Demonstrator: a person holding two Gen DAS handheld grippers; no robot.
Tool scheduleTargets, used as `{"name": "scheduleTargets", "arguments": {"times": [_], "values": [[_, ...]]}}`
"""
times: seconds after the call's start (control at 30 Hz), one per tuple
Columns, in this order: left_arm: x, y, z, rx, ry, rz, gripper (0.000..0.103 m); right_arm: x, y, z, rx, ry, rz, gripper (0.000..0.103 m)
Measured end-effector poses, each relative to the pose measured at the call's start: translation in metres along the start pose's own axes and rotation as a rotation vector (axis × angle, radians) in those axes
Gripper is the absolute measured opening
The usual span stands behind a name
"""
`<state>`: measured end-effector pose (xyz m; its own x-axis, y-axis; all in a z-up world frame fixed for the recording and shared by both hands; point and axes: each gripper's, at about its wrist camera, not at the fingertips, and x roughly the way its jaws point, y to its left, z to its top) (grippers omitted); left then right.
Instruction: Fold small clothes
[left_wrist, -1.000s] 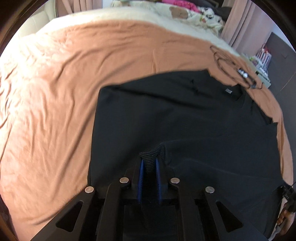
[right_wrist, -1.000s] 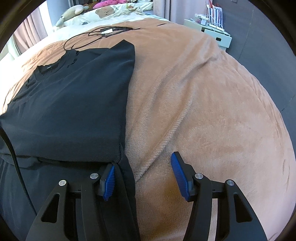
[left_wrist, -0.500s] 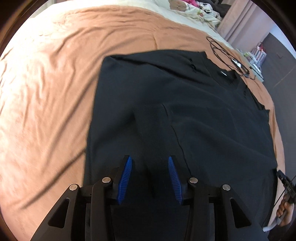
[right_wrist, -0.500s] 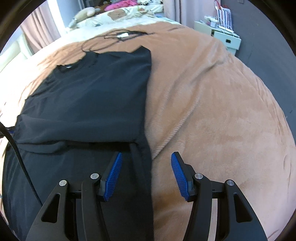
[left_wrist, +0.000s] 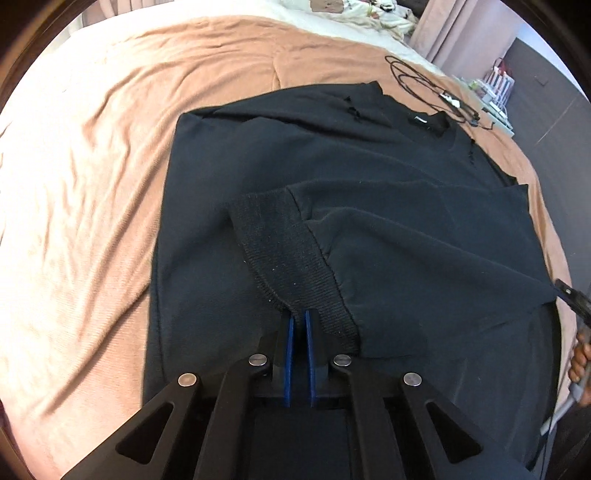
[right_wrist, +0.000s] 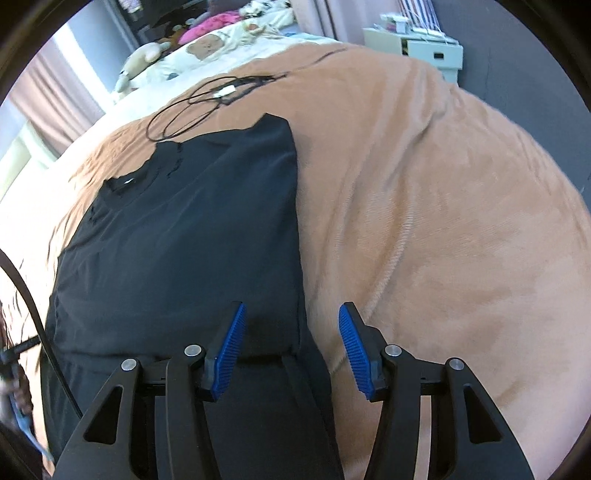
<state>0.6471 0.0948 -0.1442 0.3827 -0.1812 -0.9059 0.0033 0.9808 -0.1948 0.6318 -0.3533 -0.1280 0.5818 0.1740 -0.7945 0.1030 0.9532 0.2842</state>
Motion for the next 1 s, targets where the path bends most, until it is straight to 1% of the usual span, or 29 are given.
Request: {"name": "scheduleTargets", "arguments": {"times": [0.07,0.1,0.13,0.17,0.2,0.23,0.27,0.3,0.33,0.43,0.53,0.57,0.7,0.8,0.9,1.0], "values": [[-0.001,0.001,0.001,0.011,0.012,-0.003,0.006,0.009,0.004,0.003,-0.013,0.015,-0.002,0.05],[0.0,0.0,0.001,0.019,0.017,0.003,0.006,0.012,0.006,0.003,-0.03,0.024,-0.015,0.047],[0.0,0.0,0.0,0.029,0.023,0.009,0.006,0.018,0.009,0.003,-0.054,0.042,-0.04,0.038],[0.002,-0.001,-0.001,0.036,0.031,0.012,0.006,0.023,0.01,0.004,-0.066,0.057,-0.049,0.033],[0.003,-0.001,-0.001,0.035,0.036,0.011,0.006,0.028,0.011,0.003,-0.076,0.074,-0.051,0.023],[0.004,0.0,0.0,0.03,0.042,0.01,0.006,0.03,0.011,0.003,-0.081,0.08,-0.047,0.017],[0.005,0.0,0.0,0.023,0.045,0.009,0.006,0.03,0.012,0.003,-0.086,0.077,-0.044,0.013],[0.006,0.001,0.0,0.018,0.046,0.006,0.006,0.029,0.012,0.003,-0.094,0.071,-0.055,0.006],[0.005,0.001,0.0,0.012,0.045,-0.002,0.006,0.027,0.013,0.003,-0.099,0.061,-0.07,0.003],[0.002,0.002,0.0,0.007,0.035,-0.046,0.006,0.019,0.013,0.002,-0.086,0.023,-0.117,0.002],[0.002,0.003,-0.003,0.01,0.041,-0.062,0.006,0.021,0.007,0.0,-0.057,0.019,-0.112,0.002],[0.003,0.004,-0.005,0.011,0.049,-0.056,0.006,0.02,0.007,-0.003,-0.055,0.02,-0.115,0.002],[0.015,0.001,-0.011,0.045,0.062,0.028,0.006,0.022,0.007,-0.008,-0.042,0.029,-0.114,0.002],[0.013,-0.002,-0.011,0.043,0.052,0.054,0.01,0.021,0.007,-0.006,-0.046,0.046,-0.116,0.002],[0.004,0.002,-0.013,0.027,0.042,0.043,0.01,0.01,0.006,-0.004,-0.041,0.054,-0.112,0.004],[-0.011,0.008,-0.021,0.012,0.031,0.019,0.019,-0.008,0.003,-0.005,-0.038,0.043,-0.09,0.004]]}}
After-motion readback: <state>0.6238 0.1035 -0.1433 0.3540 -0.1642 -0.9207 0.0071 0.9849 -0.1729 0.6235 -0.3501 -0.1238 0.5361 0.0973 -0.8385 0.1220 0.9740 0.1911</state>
